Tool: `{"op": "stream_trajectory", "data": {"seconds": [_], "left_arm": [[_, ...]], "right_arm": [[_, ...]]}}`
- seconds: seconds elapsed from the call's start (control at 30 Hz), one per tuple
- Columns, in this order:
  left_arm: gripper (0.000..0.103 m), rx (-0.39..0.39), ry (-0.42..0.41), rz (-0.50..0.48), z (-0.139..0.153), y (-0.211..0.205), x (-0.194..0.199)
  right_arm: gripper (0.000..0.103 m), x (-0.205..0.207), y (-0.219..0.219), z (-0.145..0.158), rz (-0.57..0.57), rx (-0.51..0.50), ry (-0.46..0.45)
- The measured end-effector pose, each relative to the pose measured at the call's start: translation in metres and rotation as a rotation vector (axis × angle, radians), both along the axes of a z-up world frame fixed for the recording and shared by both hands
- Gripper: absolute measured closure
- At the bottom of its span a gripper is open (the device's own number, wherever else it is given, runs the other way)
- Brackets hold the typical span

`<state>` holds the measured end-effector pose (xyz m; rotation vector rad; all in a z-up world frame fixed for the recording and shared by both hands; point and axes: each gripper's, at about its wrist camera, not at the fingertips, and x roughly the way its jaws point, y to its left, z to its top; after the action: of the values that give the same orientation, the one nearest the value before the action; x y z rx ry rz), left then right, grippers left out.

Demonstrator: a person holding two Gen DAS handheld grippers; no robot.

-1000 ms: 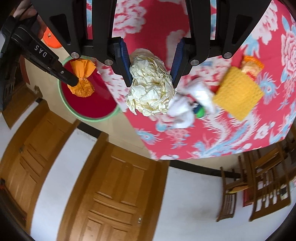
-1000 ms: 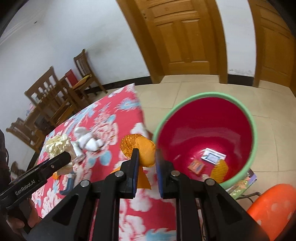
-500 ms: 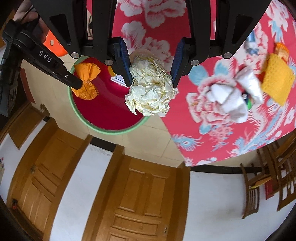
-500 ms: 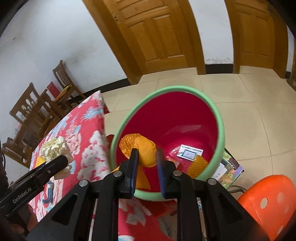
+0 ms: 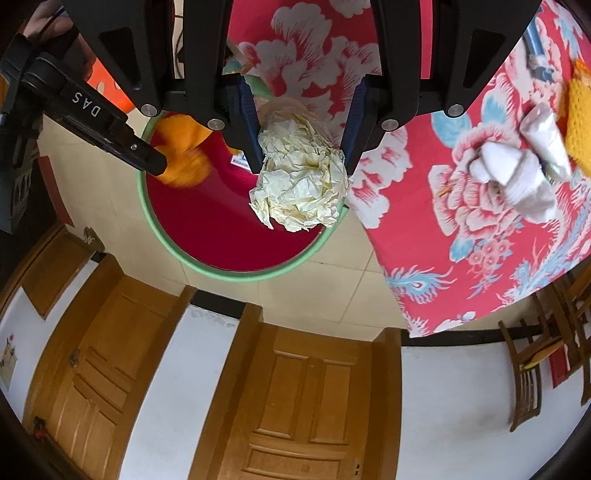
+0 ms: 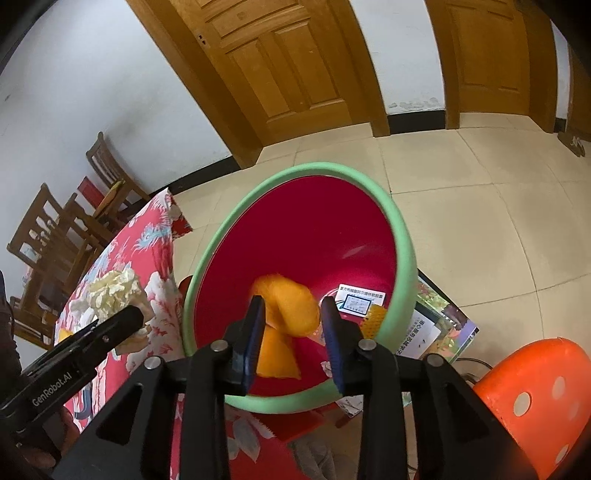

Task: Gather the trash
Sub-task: 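Carry the foil and orange wrapper over the red bin and open both grippers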

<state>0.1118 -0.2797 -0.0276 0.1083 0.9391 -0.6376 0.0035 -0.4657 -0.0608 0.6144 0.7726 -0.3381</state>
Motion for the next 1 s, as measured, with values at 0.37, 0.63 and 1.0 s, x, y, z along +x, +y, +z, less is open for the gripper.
{"op": "stream_trajectory", "data": {"seconds": [0.37,0.63,1.0], "left_arm": [[0.049,-0.013,0.006,-0.028,-0.003,-0.009,0.003],[0.043,-0.019,-0.003,-0.011,0.002,-0.004,0.001],[0.043,-0.026,-0.016,0.048,0.016,0.026,-0.005]], "right_arm": [[0.062,-0.008,-0.007,-0.001,-0.031,0.008,-0.003],[0.061,-0.010,-0.007,0.002,-0.027,0.011,-0.007],[0.054,-0.013,0.012,0.016,0.007,0.004,-0.036]]}}
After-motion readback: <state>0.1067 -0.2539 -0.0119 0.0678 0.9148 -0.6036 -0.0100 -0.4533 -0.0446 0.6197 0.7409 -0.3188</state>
